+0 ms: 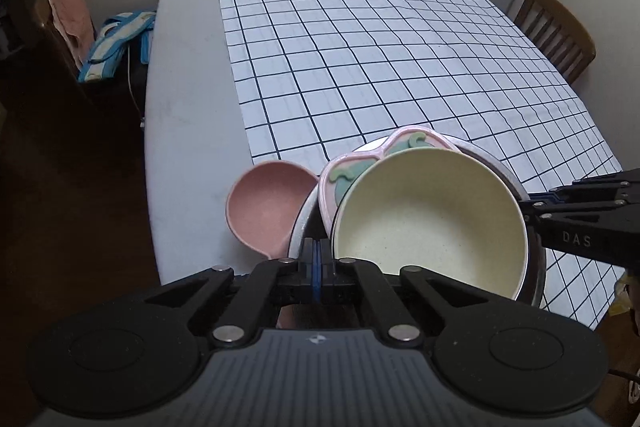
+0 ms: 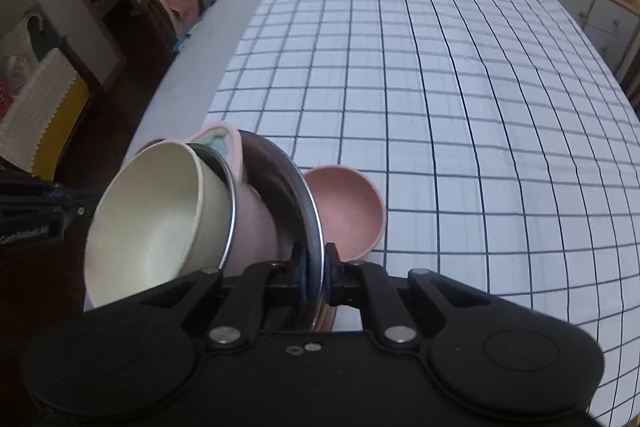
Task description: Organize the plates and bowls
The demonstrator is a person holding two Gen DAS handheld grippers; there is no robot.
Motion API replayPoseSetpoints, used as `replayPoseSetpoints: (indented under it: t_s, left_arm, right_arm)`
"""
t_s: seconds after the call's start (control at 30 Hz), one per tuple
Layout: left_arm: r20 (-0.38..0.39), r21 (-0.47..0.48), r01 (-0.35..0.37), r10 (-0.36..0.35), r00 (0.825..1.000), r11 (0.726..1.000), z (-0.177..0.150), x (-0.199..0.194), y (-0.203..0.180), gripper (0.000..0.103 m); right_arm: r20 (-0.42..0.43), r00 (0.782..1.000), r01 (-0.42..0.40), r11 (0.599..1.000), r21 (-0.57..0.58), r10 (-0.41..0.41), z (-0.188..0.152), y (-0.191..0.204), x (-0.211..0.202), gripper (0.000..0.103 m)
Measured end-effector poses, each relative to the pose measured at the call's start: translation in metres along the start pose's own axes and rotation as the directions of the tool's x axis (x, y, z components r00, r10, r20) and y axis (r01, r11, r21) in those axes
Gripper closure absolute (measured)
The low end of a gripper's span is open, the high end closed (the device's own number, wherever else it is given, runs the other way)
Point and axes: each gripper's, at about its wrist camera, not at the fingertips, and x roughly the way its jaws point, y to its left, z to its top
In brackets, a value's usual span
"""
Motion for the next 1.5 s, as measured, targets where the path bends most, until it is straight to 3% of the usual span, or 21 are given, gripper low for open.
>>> replayPoseSetpoints:
  t_s: [0.47,0.57,0.77,1.03,1.23,1.33,1.5]
  left_arm:
    - [-0.031,-0.039,0.036,-0.038,0.999,0.999,-0.007,0.012,0.008,0.103]
    - [-0.032,-0.049,0.041,-0.042,0.999,0.998,-0.009,0.012,0.008,0.103]
    - [-0.012,-0.027,0.036,-0.036,0.999,0.999,-0.014,0.007,0.004,0.103]
    - [0.036,0.008,0.011,-0.011,0.999,1.0,-0.021,-0.011,-0.003,0.099]
    - [0.073,0.011,0.003,-0.004,0.997,1.0,-0.026,-0.027,-0.007,0.098]
    - [0.089,0.005,0.002,-0.002,0.996,1.0,-0.029,-0.035,-0.007,0.087]
    - [0.141,-0.014,0.001,0.001,0.99,1.0,-0.032,-0.051,-0.005,0.053]
  right_arm:
    - [-0.019,0.999,-0.026,1.0,0.014,0.026,0.001,-0.01,0.016,0.09]
    - [-0.017,1.0,-0.008,1.0,0.017,0.008,0.0,-0.01,0.014,0.079]
    - [-0.002,1.0,0.005,0.999,0.05,-0.005,-0.009,-0.017,0.006,0.069]
    - [0.087,0.996,-0.003,0.999,0.046,-0.001,-0.02,-0.016,-0.031,0.06]
    - [0.164,0.986,-0.026,0.999,0.026,0.022,-0.03,-0.008,-0.061,0.047]
    - [0.192,0.981,-0.038,0.999,0.021,0.033,-0.035,-0.004,-0.072,0.043]
    - [0.239,0.97,-0.037,0.999,-0.003,0.037,-0.043,0.004,-0.087,0.039]
